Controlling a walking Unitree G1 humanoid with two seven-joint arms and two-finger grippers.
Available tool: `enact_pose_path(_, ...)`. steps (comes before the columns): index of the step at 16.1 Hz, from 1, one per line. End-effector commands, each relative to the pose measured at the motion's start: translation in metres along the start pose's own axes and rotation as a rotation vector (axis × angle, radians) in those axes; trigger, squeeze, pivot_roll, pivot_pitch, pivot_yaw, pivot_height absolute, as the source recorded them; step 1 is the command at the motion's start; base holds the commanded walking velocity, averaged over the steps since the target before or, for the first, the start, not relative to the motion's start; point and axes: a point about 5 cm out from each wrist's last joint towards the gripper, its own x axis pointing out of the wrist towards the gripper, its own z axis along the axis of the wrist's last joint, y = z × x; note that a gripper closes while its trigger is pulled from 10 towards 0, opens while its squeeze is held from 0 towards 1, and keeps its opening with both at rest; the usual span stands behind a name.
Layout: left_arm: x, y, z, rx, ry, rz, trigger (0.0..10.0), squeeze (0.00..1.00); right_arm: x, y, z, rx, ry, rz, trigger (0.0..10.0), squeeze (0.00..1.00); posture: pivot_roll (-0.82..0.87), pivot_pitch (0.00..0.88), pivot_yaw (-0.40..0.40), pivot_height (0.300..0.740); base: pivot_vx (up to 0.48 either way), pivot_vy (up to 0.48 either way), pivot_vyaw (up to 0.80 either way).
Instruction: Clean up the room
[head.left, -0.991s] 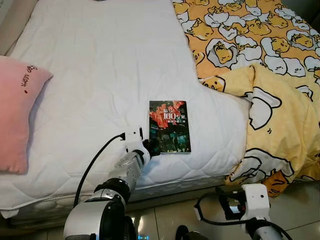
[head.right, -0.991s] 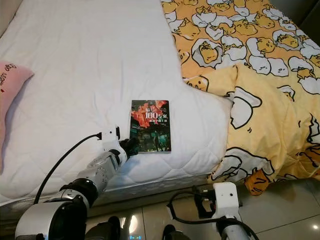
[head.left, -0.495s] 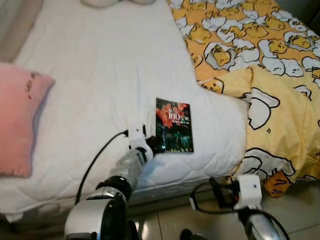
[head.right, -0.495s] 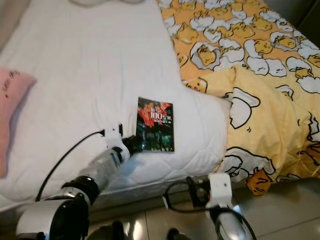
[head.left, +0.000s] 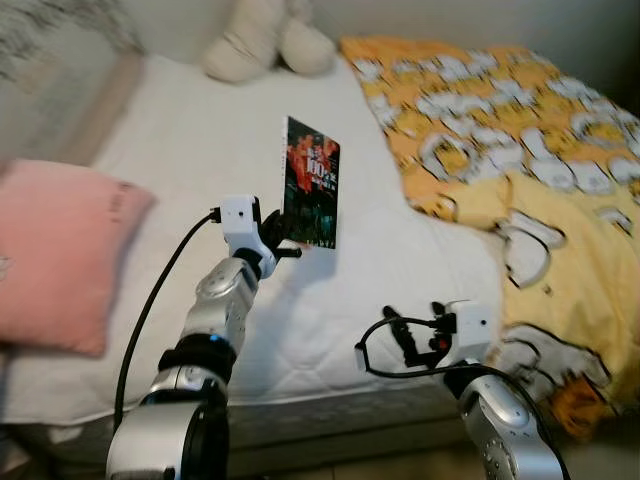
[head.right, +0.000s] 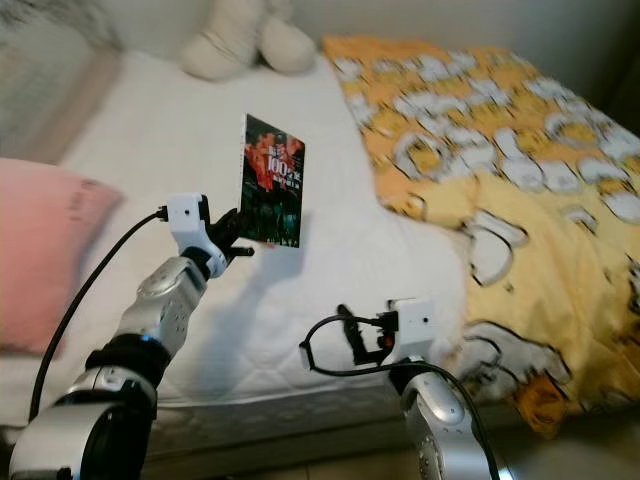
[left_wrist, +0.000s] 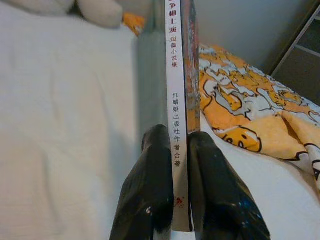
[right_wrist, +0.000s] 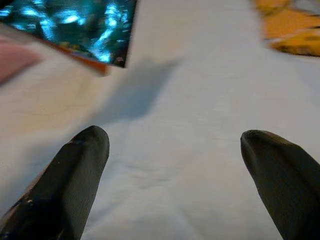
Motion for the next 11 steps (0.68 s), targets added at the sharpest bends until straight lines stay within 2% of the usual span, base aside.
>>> enact_pose_path(1, 0.002, -0.003, 0.006, 0.090, -0.021, -0.003, 0.0, 0.00, 0.003, 0.003, 0.007, 0.000, -0.016, 0.037, 10.0, 0.00, 0.11, 0.000, 0.037, 0.740, 0.000, 0.000, 0.00)
enact_pose_path(2, 0.003, -0.001, 0.006, 0.125, -0.006, 0.008, 10.0, 0.00, 0.008, 0.000, 0.009, -0.005, -0.023, 0.023, 10.0, 0.00, 0.11, 0.000, 0.041, 0.740, 0.000, 0.000, 0.00)
enact_pose_path(5, 0.004, 0.009, 0.009, 0.233, 0.017, 0.077, 10.0, 0.00, 0.019, -0.008, 0.011, 0.006, -0.046, -0.049, 10.0, 0.00, 0.10, 0.000, 0.047, 0.740, 0.000, 0.475, 0.00)
enact_pose_path(7, 0.002, 0.016, 0.006, 0.242, 0.043, 0.124, 10.0, 0.00, 0.021, -0.010, 0.013, 0.007, -0.059, -0.075, 10.0, 0.00, 0.09, 0.000, 0.049, 0.740, 0.000, 0.476, 0.00)
enact_pose_path(11, 0.001, 0.017, -0.003, 0.213, 0.081, 0.152, 10.0, 0.00, 0.018, -0.012, 0.009, -0.003, -0.055, -0.093, 10.0, 0.00, 0.08, 0.000, 0.032, 0.740, 0.000, 0.480, 0.00)
